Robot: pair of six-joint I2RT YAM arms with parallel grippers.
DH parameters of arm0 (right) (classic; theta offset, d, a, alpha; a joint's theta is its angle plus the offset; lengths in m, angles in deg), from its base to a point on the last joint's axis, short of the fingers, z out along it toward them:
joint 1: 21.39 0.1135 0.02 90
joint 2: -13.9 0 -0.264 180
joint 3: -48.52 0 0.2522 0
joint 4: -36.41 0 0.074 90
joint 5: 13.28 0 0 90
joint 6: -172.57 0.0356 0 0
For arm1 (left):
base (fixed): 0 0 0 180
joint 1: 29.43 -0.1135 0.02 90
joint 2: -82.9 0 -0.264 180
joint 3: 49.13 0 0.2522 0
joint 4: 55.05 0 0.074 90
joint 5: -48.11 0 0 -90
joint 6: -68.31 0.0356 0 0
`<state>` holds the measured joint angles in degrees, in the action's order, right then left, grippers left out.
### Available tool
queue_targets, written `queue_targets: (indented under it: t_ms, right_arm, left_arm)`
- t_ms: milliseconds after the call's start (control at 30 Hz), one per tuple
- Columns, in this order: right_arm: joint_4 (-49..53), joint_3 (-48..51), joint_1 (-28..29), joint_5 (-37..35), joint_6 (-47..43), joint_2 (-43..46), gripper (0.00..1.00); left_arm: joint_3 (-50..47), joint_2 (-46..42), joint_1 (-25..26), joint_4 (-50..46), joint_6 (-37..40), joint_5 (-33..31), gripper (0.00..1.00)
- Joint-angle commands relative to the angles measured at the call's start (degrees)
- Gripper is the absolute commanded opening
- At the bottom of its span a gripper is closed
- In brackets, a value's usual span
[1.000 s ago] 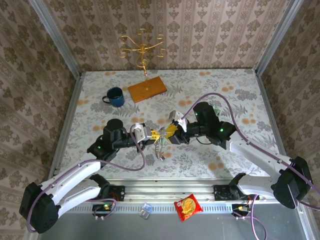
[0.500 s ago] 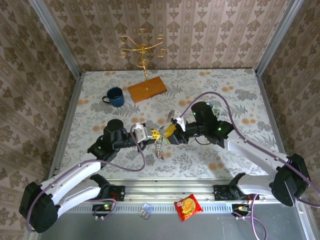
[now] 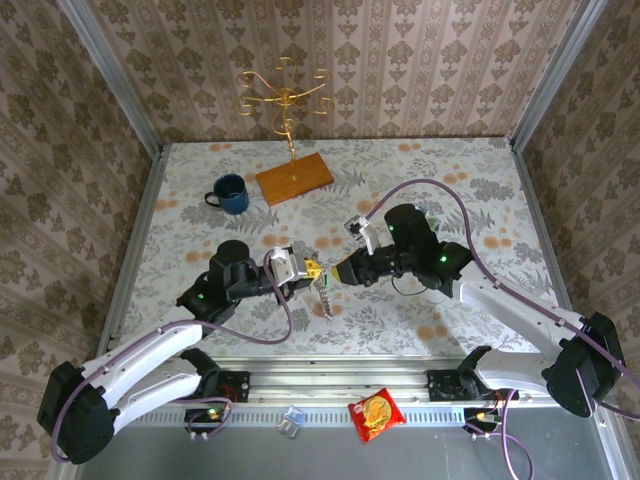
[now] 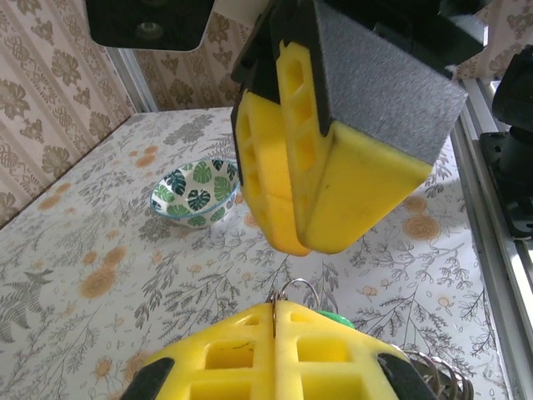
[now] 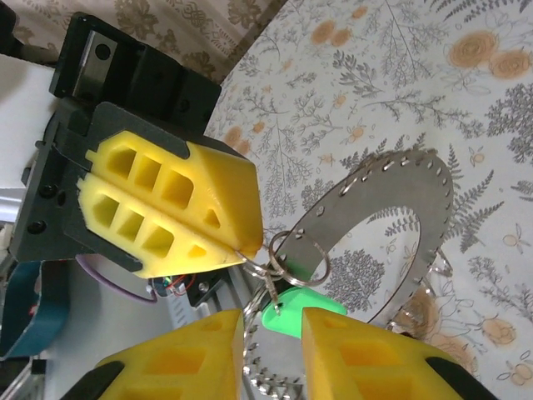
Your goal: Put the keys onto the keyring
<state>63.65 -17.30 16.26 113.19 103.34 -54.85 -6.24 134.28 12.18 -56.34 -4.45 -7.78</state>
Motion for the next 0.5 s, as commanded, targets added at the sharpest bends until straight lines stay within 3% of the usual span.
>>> queue_targets:
  t_ms: [0, 467]
  right_arm:
    - [0.4, -1.3, 0.8, 1.6, 3.4, -1.5, 0.25]
    - [-1.4, -2.0, 1.3, -0.8, 2.9, -3.7, 0.25]
  left_arm:
    - [-0.4, -0.2, 0.6, 3.0, -1.6, -0.6, 0.00]
    - [-1.1, -0.1, 1.1, 4.2, -2.4, -1.0, 0.00]
